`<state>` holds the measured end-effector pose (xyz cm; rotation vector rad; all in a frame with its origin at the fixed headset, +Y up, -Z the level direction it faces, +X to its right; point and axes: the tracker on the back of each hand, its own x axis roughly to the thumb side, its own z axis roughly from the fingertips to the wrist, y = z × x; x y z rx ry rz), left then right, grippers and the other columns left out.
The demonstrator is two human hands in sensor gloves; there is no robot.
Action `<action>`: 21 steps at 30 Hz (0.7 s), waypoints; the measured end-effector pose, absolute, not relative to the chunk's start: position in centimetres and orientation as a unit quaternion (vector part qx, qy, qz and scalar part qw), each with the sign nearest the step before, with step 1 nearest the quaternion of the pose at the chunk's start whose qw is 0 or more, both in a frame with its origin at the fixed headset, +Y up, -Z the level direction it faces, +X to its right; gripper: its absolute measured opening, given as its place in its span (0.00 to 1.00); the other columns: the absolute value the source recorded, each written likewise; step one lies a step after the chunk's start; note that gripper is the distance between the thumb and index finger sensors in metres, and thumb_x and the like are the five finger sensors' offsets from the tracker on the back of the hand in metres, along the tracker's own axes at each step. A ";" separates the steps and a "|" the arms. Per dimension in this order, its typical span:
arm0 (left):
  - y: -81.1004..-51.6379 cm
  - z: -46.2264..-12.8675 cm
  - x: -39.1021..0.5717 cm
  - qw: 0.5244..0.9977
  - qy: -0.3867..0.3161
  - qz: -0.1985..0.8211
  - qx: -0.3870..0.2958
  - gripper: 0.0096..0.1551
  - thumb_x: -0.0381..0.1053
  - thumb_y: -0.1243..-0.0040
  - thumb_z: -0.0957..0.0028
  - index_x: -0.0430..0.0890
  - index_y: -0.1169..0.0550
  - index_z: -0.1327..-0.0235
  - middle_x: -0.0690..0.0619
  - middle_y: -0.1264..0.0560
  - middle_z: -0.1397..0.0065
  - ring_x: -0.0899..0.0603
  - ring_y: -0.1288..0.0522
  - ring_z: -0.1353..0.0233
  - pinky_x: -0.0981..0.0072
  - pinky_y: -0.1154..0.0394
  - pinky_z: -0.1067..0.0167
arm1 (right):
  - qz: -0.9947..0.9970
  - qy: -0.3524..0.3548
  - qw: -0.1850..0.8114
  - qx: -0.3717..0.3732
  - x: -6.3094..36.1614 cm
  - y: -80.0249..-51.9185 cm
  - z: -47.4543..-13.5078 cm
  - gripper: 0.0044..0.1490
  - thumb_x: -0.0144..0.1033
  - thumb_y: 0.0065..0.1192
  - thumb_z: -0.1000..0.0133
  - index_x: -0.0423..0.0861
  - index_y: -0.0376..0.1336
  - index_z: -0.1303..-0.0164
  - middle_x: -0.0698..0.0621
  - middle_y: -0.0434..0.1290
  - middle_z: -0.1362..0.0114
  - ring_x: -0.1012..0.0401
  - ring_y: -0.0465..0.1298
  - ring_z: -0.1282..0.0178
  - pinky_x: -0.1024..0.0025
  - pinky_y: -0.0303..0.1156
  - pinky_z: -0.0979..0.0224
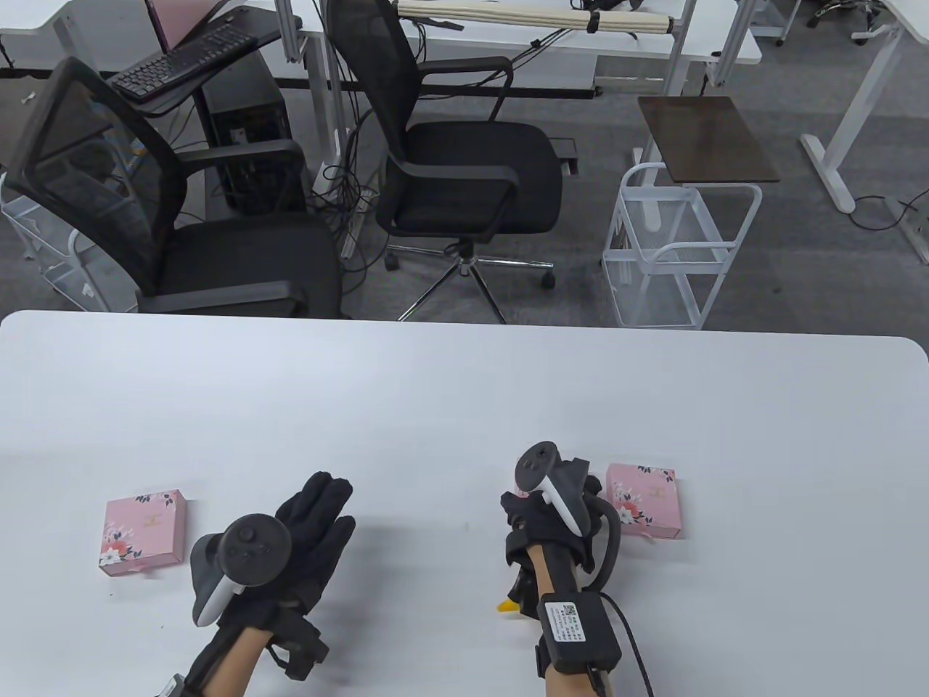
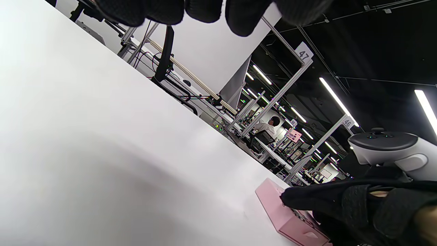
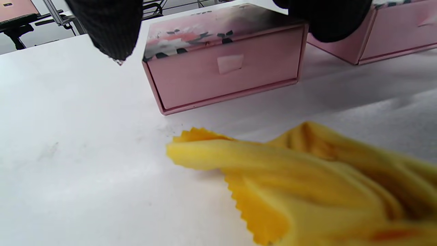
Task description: Dust necklace
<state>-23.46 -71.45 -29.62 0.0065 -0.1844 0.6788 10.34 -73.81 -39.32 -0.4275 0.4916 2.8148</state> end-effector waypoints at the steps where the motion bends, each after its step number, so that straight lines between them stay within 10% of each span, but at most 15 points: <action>1: -71.4 -29.6 -23.5 0.939 -0.090 0.331 0.005 0.35 0.61 0.56 0.34 0.52 0.40 0.15 0.48 0.49 0.10 0.33 0.48 0.17 0.37 0.42 0.24 | 0.968 0.167 0.124 -0.139 10.2 -73.3 -39.1 0.62 0.55 0.58 0.29 0.24 0.33 0.14 0.11 0.34 0.20 0.17 0.50 0.27 0.29 0.56 0.26; 21: -70.2 -29.8 -28.3 0.962 0.079 0.248 0.081 0.42 0.69 0.49 0.38 0.52 0.40 0.14 0.44 0.48 0.09 0.29 0.47 0.18 0.35 0.41 0.25 | 0.975 -0.032 0.218 0.035 7.6 -70.4 -28.6 0.47 0.51 0.56 0.29 0.29 0.48 0.15 0.20 0.51 0.18 0.26 0.62 0.28 0.36 0.64 0.28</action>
